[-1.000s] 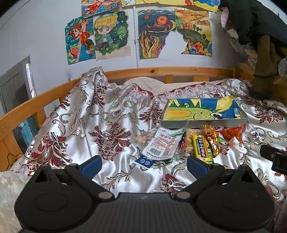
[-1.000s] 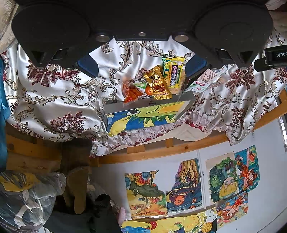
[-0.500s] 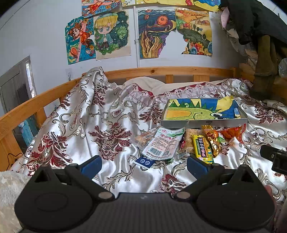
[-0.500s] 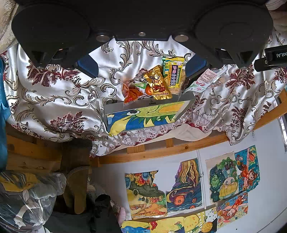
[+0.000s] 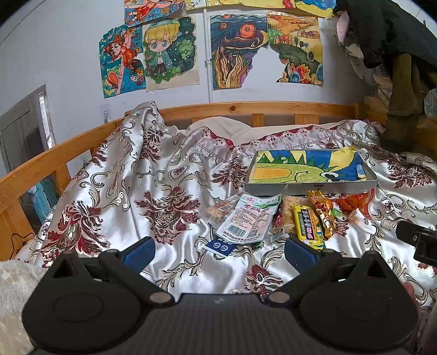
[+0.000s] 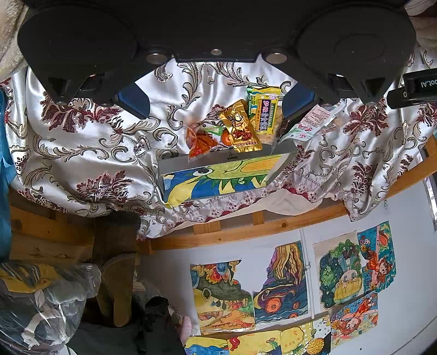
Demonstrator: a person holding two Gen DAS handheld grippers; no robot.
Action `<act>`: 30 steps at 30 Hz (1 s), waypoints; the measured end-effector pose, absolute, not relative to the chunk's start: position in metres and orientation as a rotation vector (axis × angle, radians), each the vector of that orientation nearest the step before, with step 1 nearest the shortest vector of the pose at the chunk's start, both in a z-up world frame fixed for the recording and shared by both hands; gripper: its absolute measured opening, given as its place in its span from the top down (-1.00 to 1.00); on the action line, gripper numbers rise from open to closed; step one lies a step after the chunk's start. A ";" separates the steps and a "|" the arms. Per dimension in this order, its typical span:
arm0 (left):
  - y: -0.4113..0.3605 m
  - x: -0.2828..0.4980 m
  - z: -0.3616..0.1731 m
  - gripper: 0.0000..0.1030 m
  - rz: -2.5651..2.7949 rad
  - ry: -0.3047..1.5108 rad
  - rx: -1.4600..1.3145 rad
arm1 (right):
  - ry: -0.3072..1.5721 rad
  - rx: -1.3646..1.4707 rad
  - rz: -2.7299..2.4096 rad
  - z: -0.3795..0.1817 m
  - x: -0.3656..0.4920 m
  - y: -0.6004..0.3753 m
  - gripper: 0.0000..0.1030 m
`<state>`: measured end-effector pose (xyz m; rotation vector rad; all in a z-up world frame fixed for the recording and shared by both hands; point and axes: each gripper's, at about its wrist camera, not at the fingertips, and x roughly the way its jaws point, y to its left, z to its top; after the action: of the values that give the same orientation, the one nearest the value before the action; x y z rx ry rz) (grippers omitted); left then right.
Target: Organize snacks
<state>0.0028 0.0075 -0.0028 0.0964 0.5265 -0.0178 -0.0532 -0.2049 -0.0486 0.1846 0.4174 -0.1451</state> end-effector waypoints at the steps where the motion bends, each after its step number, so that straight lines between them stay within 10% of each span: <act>1: 0.007 0.003 -0.003 -0.99 -0.017 0.527 0.096 | 0.417 0.185 -0.145 -0.048 -0.053 -0.205 -0.99; 30: 0.013 0.005 -0.008 -0.99 -0.020 0.545 0.076 | 0.420 0.205 -0.127 -0.048 -0.055 -0.203 -0.99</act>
<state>0.0052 0.0127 -0.0076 0.0763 0.5452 -0.0202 -0.0548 -0.2028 -0.0484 0.2050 0.4198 -0.1270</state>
